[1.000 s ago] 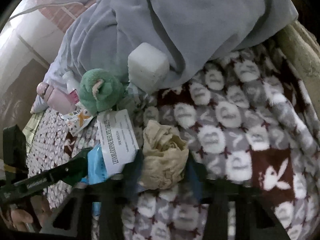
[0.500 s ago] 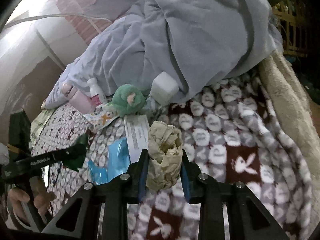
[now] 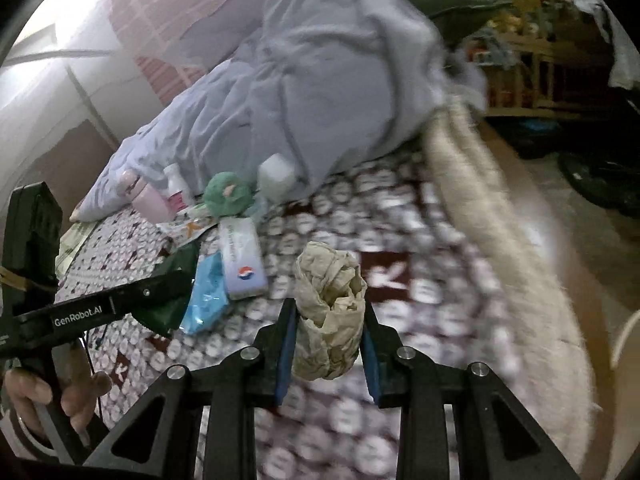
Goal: Collect trash
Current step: 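Carry the paper with the right tool while the left tool carries the green wrapper to the bucket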
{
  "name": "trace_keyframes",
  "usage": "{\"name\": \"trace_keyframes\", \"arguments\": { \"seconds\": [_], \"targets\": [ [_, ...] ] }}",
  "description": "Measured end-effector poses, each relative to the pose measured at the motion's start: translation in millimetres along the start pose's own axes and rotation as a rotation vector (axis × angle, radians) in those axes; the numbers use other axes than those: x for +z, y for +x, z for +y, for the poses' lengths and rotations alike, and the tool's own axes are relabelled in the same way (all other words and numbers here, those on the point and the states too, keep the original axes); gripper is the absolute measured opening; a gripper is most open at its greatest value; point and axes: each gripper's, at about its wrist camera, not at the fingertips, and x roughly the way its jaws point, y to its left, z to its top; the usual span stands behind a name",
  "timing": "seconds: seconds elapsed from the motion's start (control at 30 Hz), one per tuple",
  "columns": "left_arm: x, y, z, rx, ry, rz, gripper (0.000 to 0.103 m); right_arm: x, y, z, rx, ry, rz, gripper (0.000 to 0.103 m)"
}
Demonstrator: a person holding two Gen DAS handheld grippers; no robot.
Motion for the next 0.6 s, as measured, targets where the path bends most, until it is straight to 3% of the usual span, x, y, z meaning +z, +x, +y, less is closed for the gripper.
{"name": "trace_keyframes", "arguments": {
  "seconds": [0.6],
  "targets": [
    [-19,56,-165,-0.117,0.267,0.085,0.018,-47,-97,-149,-0.219,0.222,-0.067,0.028]
  ]
}}
